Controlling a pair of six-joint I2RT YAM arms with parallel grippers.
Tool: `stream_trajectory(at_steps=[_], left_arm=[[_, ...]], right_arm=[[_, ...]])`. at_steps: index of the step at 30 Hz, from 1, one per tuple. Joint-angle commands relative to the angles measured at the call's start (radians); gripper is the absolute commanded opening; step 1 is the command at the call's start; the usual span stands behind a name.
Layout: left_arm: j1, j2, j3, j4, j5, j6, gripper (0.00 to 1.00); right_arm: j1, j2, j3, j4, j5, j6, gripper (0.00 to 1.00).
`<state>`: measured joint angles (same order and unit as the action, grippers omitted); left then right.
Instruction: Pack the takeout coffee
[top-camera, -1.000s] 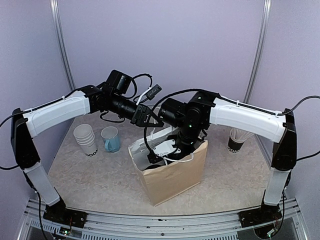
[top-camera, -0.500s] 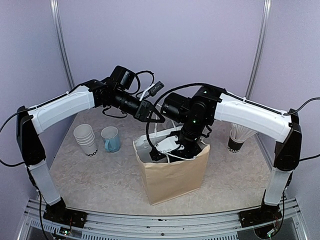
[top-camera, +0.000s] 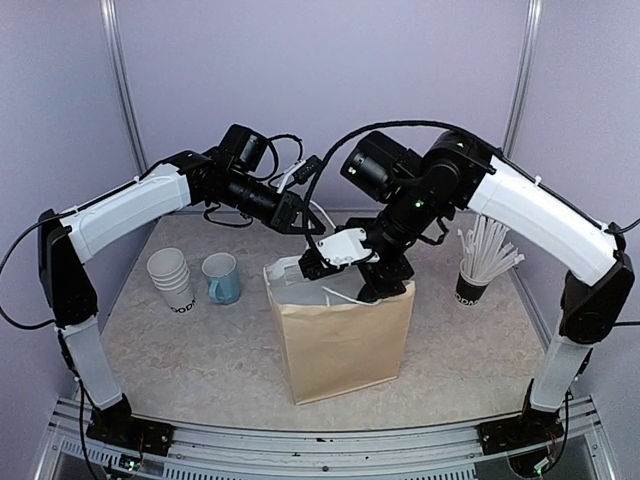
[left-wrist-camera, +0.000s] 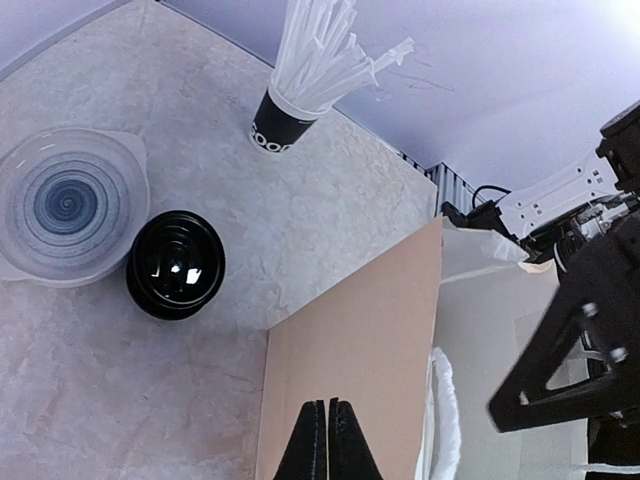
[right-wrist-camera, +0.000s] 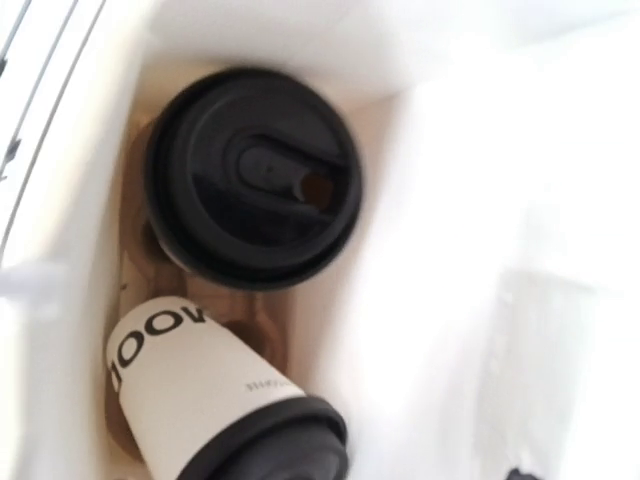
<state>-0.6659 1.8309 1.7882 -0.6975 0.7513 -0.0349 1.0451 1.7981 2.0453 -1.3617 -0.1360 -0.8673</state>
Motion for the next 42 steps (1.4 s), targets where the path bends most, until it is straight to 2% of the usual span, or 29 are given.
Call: stream_trajectory(at_steps=[1,9,10,12,15,17,22,25,32,36,42], left_arm=[[0.025,0.017,0.058,-0.017,-0.046,0.02,0.0],[0.024,0.027,0.063,-0.004,-0.05,0.013,0.0],[0.024,0.029,0.063,-0.004,-0.055,0.012,0.02],[0.023,0.033,0.069,-0.002,-0.078,0.009,0.13],[0.02,0.032,0.093,-0.017,-0.122,0.017,0.29],[0.02,0.024,0.106,-0.023,-0.165,0.028,0.37],[0.022,-0.019,0.111,-0.032,-0.239,0.081,0.48],[0.015,-0.067,0.083,-0.01,-0.275,0.105,0.52],[0.013,-0.226,-0.098,0.16,-0.411,0.082,0.61],[0.02,-0.323,-0.216,0.294,-0.496,0.04,0.65],[0.02,-0.372,-0.264,0.308,-0.534,-0.019,0.66]], right_arm=[[-0.004,-0.083,0.084,-0.008,0.025,0.006,0.79],[-0.096,-0.193,0.068,0.011,0.1,0.047,0.77],[-0.139,-0.206,0.059,0.013,0.091,0.053,0.77],[-0.232,-0.228,0.034,0.019,0.049,0.061,0.75],[-0.432,-0.252,-0.018,0.019,-0.071,0.055,0.72],[-0.57,-0.264,-0.07,0.033,-0.149,0.043,0.68],[-0.864,-0.316,-0.264,0.152,-0.312,0.06,0.58],[-0.972,-0.361,-0.369,0.277,-0.347,0.132,0.51],[-1.035,-0.429,-0.533,0.537,-0.289,0.336,0.37],[-1.036,-0.407,-0.562,0.633,-0.234,0.404,0.36],[-1.036,-0.329,-0.542,0.649,-0.21,0.444,0.37]])
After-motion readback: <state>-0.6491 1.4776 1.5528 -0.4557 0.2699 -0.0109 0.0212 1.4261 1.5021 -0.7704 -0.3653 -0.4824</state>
